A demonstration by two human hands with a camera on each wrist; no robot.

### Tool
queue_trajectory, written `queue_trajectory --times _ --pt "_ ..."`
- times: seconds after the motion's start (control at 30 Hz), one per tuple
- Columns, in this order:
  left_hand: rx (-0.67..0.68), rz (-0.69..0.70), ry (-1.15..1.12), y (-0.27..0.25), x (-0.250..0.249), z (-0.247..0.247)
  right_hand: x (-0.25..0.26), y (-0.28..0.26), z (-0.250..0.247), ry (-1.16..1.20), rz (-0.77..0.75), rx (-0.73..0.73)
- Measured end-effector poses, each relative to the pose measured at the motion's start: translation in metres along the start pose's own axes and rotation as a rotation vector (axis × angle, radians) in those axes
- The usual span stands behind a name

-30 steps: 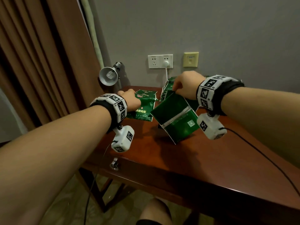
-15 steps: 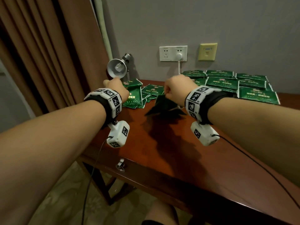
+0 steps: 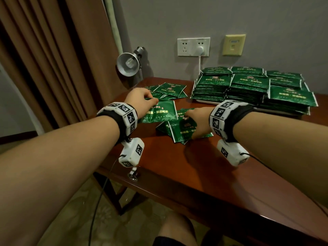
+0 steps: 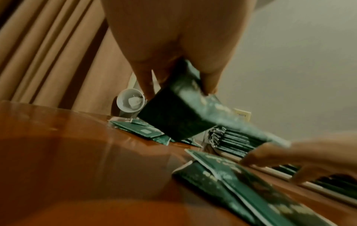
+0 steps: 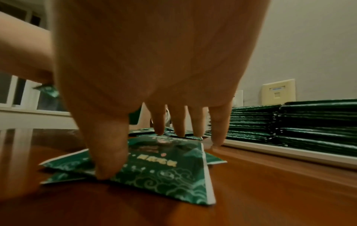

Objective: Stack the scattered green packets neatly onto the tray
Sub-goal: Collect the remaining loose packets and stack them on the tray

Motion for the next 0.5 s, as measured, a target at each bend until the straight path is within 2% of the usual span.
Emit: queue_trajectory --times 0.07,0.13,0.23,0.33,0.4,0.5 --pt "-0.039 -0.014 -0.07 0.001 0.007 0.004 -0.003 0.003 0.006 0.02 0.015 0.038" --pt "-0.027 -0.098 -0.094 0.004 0.023 0.014 -0.004 0.005 0.011 0.06 0.017 0.074" --pt "0.075 -0.254 0.048 0.007 0.05 0.036 -0.002 0.011 0.013 0.025 -0.021 0.091" --pt "0.061 -0.246 0.203 0.013 0.056 0.034 -0.005 0.018 0.004 -0.071 -0.038 0.04" --pt "0.061 -0.229 0.254 0.017 0.058 0.031 -0.012 0.021 0.006 -0.074 0.009 0.051" --pt "0.246 -0.18 0.256 0.018 0.057 0.052 -0.019 0.03 0.006 -0.001 0.045 0.0"
Point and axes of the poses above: each hand's wrist, its own y-axis towards the middle knuckle, its own z-axis out of the palm, x = y × z, the point moved 10 cm from there along y, towards the middle knuckle, and after that the axes turned 6 degrees about -x, right-handed, at the moved point
